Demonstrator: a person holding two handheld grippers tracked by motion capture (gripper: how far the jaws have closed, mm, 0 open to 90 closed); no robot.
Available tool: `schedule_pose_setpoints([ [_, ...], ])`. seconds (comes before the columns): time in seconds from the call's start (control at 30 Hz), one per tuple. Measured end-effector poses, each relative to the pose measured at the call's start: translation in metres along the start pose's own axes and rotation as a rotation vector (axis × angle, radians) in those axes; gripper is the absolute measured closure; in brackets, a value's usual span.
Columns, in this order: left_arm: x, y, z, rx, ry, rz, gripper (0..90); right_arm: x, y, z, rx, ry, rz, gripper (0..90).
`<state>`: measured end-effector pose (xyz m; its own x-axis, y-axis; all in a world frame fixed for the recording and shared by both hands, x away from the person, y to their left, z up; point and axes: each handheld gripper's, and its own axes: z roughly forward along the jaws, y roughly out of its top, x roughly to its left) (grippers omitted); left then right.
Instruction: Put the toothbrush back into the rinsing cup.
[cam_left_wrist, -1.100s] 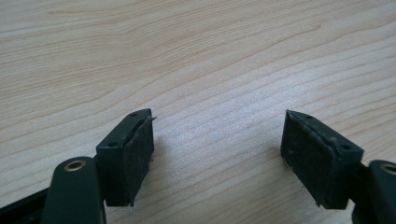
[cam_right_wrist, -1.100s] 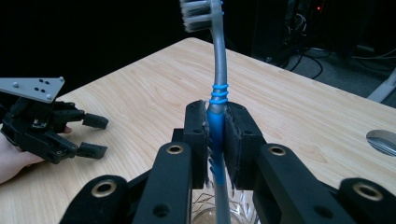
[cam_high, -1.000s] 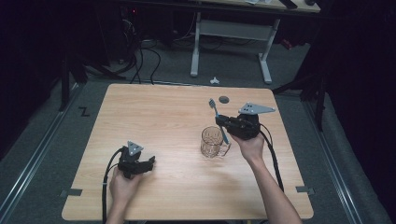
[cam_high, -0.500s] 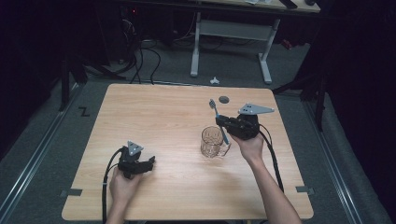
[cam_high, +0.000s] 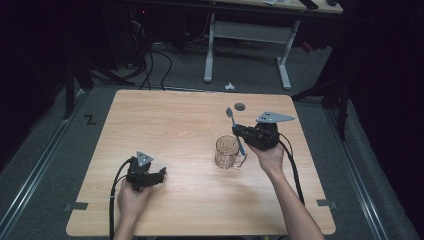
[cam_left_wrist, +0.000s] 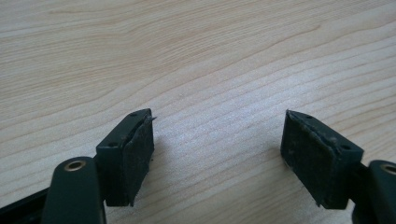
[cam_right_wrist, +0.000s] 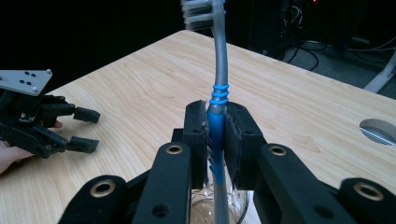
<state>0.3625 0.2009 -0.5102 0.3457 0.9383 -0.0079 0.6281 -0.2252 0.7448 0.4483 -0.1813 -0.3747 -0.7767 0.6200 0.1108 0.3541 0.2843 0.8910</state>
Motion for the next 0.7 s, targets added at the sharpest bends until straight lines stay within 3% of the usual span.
schedule_pose_setpoints([
  [0.7,0.000,0.000,0.000,-0.001,0.000,-0.001,26.1,-0.001,-0.007,-0.013,0.031,-0.011,0.003,79.8],
])
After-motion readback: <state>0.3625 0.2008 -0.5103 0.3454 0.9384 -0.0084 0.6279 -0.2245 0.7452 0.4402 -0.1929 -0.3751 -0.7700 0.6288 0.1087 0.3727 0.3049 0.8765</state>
